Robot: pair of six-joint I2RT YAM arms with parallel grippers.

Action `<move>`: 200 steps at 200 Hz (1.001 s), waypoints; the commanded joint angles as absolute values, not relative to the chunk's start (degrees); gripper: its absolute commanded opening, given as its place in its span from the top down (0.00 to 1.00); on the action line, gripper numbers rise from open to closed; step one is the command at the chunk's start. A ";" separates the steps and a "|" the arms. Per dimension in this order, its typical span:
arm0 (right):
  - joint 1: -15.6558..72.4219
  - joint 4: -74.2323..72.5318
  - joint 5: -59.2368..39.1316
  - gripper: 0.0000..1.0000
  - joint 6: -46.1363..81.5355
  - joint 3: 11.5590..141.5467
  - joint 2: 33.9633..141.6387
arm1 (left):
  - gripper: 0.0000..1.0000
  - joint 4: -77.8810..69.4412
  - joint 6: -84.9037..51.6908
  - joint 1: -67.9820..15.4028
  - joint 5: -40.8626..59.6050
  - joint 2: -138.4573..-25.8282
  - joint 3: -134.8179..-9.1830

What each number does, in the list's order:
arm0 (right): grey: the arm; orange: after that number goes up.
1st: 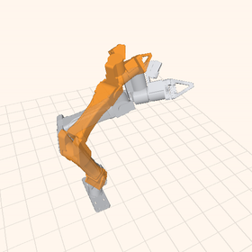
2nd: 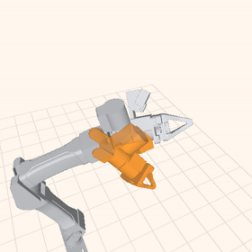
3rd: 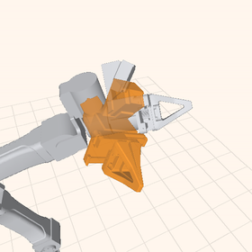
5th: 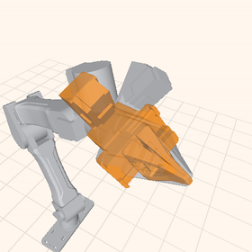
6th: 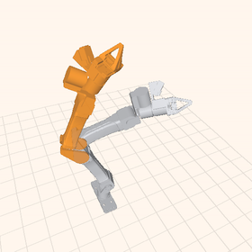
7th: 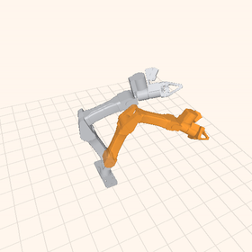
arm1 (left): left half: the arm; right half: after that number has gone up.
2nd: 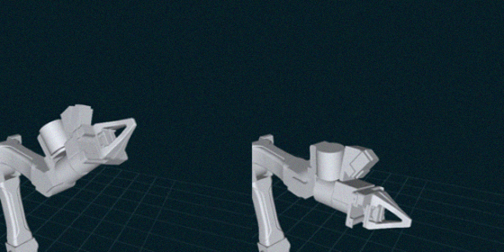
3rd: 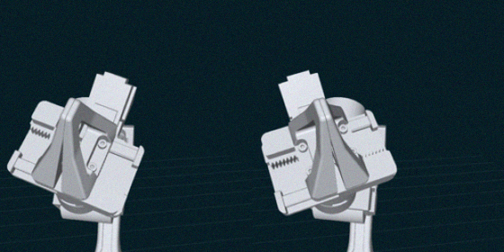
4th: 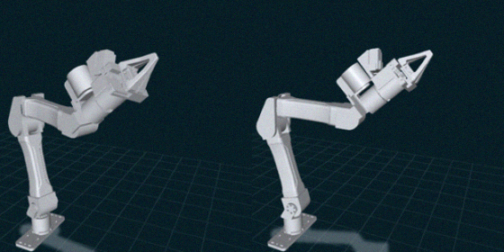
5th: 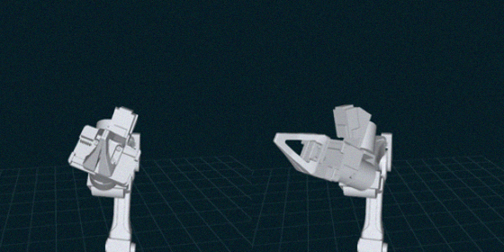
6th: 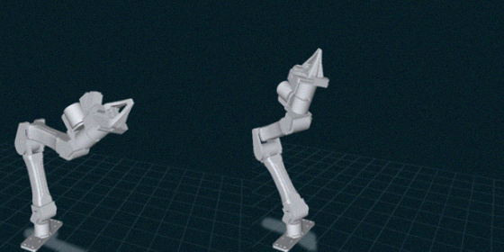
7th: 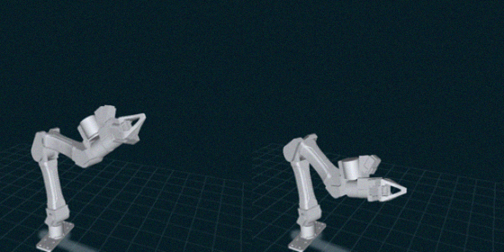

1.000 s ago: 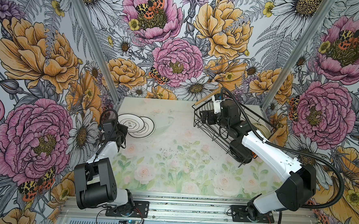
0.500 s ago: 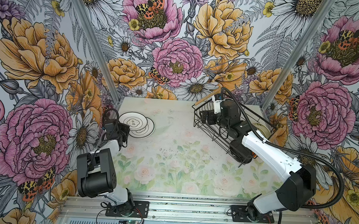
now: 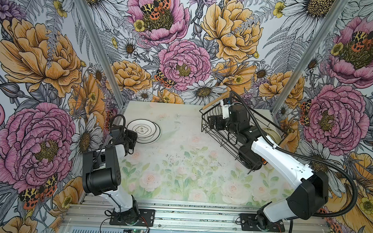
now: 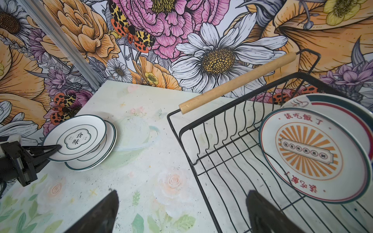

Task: Unload the plates from the dish rack
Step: 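Lower the held green-rimmed plate onto the plate stack with the left gripper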

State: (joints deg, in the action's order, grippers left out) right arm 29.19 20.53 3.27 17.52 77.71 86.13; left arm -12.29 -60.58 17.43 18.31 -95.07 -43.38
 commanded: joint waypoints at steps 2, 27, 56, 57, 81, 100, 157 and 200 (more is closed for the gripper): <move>28.83 20.83 4.38 0.00 18.04 77.52 83.82 | 1.00 -16.88 -61.01 17.03 20.53 -95.96 -45.17; 28.57 21.30 4.50 0.01 18.14 77.87 83.86 | 1.00 -17.20 -60.98 16.84 21.00 -97.57 -46.00; 28.39 21.79 5.25 0.01 18.28 78.11 83.87 | 1.00 -18.80 -61.50 16.85 21.80 -99.47 -45.92; 28.34 21.75 5.22 0.01 18.28 78.12 83.86 | 1.00 -18.85 -61.47 16.82 21.84 -99.53 -45.95; 28.29 21.95 6.43 0.01 18.85 78.09 83.67 | 1.00 -19.18 -61.60 16.72 22.22 -100.30 -46.30; 28.21 22.48 7.36 0.01 18.99 78.19 83.63 | 1.00 -19.16 -61.70 16.71 22.45 -100.63 -46.47; 28.13 22.78 7.39 0.01 18.86 78.14 83.85 | 0.94 -15.36 -60.28 16.55 22.68 -100.17 -47.49; 27.95 22.84 7.58 0.00 18.74 77.88 83.76 | 0.87 -5.52 -55.47 15.44 19.66 -97.64 -50.25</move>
